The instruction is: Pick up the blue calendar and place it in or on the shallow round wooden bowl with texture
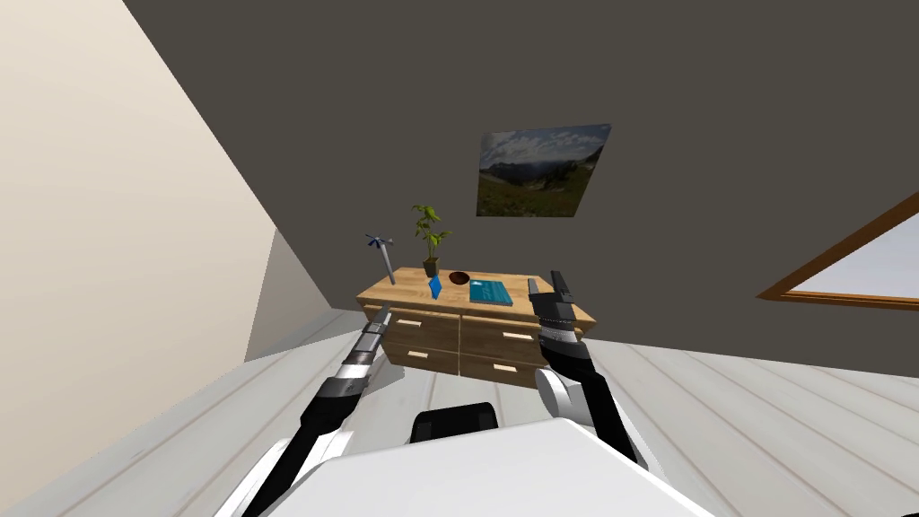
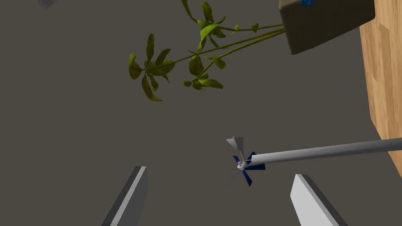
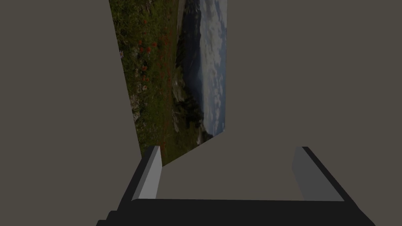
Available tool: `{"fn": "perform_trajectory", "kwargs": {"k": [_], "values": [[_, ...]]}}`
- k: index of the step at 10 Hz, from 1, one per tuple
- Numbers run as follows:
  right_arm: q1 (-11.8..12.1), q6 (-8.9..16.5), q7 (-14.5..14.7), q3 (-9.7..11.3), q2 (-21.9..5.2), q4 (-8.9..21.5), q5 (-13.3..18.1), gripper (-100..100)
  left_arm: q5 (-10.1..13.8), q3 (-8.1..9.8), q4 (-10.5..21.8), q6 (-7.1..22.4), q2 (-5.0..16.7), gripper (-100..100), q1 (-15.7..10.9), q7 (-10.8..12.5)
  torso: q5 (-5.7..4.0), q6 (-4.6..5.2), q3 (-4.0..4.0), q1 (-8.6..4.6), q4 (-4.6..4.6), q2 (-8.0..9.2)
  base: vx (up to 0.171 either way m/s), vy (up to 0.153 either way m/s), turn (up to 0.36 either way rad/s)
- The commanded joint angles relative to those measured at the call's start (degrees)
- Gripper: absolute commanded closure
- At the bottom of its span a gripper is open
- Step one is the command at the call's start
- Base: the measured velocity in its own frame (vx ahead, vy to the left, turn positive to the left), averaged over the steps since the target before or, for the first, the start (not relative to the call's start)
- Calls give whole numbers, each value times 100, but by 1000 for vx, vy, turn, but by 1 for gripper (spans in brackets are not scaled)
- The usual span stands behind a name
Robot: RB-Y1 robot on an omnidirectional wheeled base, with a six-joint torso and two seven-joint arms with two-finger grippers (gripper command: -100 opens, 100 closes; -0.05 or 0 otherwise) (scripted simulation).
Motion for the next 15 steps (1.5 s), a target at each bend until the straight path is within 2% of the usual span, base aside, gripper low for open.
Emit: {"fn": "perform_trajectory", "kwargs": {"k": [1,7,8,9,14,15], "values": [[0,0,0,0,0,0,0,0,-164,4,179,89,115,-100,67,-229,0,0,0,0,0,0,-68,-45,-15],[0,0,0,0,0,0,0,0,-769,109,1071,379,584,-100,-30,-903,-3,0,-5,-13,-2,-10,-54,-70,-35],[0,0,0,0,0,0,0,0,-867,131,1224,430,669,-100,-77,-993,-3,0,-7,-12,-2,-13,-31,-66,-58],[1,0,0,0,0,0,0,0,-867,131,1224,430,669,-100,-77,-993,-3,0,-9,-7,-3,-17,-14,-41,-14],[1,0,0,0,0,0,0,0,-1303,261,1955,679,1129,-100,-427,-1310,-3,0,-20,-10,-7,-37,6,-67,-65],[1,0,0,0,0,0,0,0,-1443,318,2213,769,1318,-100,-610,-1373,-3,0,-22,-8,-8,-39,60,-97,-148]]}}
